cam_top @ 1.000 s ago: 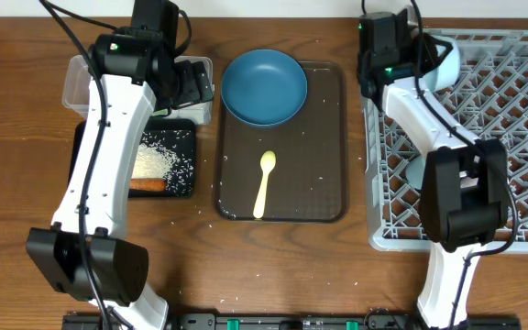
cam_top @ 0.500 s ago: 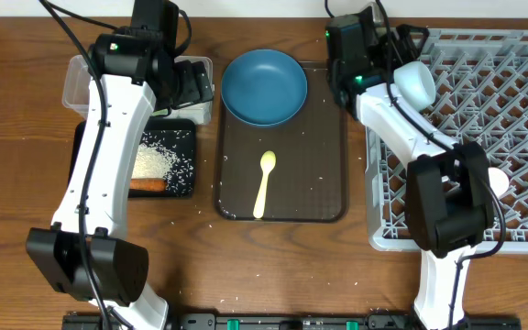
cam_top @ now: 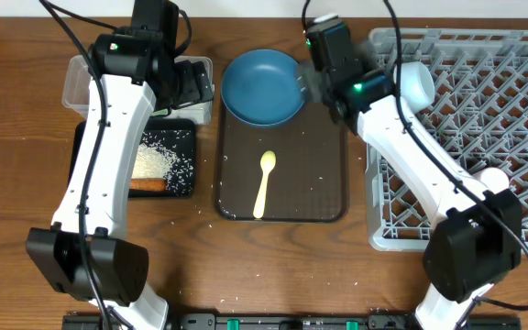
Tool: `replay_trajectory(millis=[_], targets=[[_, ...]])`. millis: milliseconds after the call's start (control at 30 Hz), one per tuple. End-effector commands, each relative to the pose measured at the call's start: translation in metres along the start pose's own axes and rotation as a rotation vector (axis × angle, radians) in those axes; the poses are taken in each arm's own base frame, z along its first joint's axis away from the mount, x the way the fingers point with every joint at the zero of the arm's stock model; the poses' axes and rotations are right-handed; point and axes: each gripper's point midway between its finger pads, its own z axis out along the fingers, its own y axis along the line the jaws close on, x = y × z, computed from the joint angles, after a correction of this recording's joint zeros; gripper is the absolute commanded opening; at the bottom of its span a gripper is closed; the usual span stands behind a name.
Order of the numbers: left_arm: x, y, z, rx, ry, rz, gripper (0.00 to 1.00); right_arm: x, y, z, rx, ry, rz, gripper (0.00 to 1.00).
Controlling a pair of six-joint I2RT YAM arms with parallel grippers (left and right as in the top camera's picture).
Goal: Sort waste into correct bins and load items into the dishwasher rack
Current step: 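Reach the right gripper to the large teal bowl and grasp its rim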
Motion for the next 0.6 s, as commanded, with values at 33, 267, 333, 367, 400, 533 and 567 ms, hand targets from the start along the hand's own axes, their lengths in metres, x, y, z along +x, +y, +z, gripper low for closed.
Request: replay_trajectory(millis=[33,267,333,367,400,533,567], targets=[[0.0,0.003,0.002,-0.015,0.003,-0.003,0.96,0.019,0.051,0.013,-0.276,0.091,0.301,0.87],[0.0,0.003,0.002,-0.015,0.003,-0.003,0.96,0.061,0.05,0.077,-0.158,0.16,0.541,0.67],[0.0,0.003,0.002,-0.015,0.003,-0.003,0.96,0.073,0.048,0.091,-0.127,0.184,0.567,0.67],[0.0,0.003,0.002,-0.015,0.003,-0.003,0.96,0.08,0.049,0.097,-0.117,0.199,0.575,0.67],[0.0,0.003,0.002,-0.015,0.003,-0.003,0.96,0.084,0.049,0.101,-0.11,0.21,0.585,0.67],[0.0,0.003,0.002,-0.015,0.003,-0.003,0.96,0.094,0.048,0.11,-0.098,0.229,0.589,0.66],[0.0,0.003,0.002,-0.015,0.003,-0.003,0.96,0.097,0.048,0.113,-0.09,0.233,0.587,0.64]])
